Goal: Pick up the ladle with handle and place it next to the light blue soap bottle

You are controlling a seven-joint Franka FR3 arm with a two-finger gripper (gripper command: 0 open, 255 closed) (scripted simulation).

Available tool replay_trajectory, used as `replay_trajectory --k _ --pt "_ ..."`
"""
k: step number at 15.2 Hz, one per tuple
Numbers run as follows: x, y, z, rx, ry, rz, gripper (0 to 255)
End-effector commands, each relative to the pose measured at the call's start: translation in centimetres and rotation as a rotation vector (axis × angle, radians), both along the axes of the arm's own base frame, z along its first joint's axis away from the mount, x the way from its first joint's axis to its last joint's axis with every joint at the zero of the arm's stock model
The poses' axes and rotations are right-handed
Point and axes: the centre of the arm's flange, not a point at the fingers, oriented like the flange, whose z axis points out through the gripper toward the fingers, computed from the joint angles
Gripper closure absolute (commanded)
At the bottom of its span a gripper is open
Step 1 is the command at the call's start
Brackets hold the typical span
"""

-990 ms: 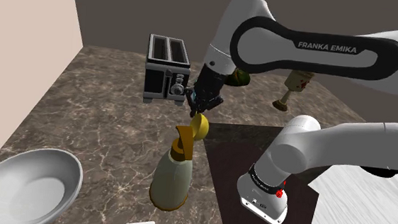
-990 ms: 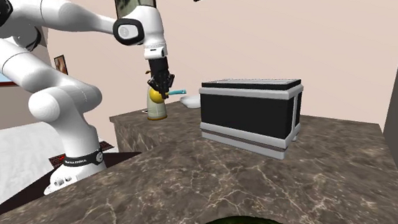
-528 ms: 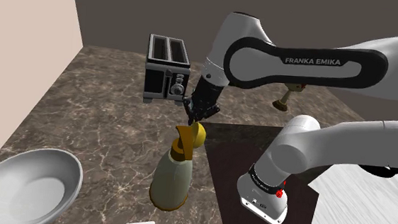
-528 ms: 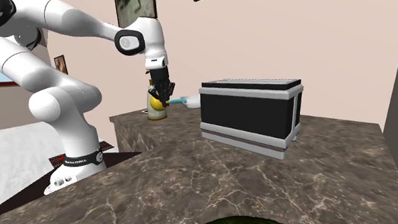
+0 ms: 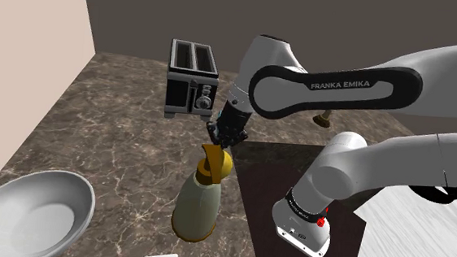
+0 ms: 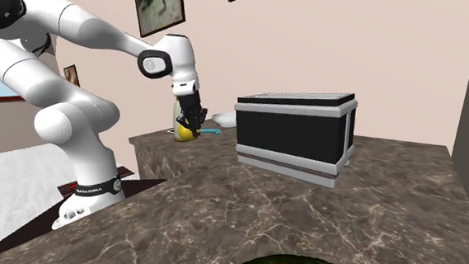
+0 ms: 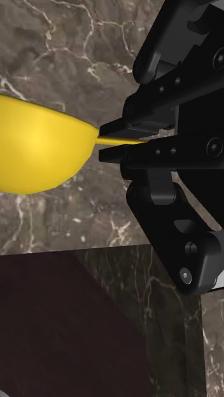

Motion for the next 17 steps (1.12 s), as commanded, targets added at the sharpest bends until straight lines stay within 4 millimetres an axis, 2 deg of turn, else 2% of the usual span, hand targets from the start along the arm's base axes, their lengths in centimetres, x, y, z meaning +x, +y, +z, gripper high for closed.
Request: replay_trajectory --k 1,8,16,17 --pt "0.0 0.1 -1.1 0.0 -0.001 0.0 255" --pt "0.0 0.1 -4.7 0.0 -0.001 0.0 255" --pt "0.0 0.1 -4.7 0.0 -0.001 0.0 255" --pt "-0.1 0.1 -4.7 0.0 -0.001 0.0 0"
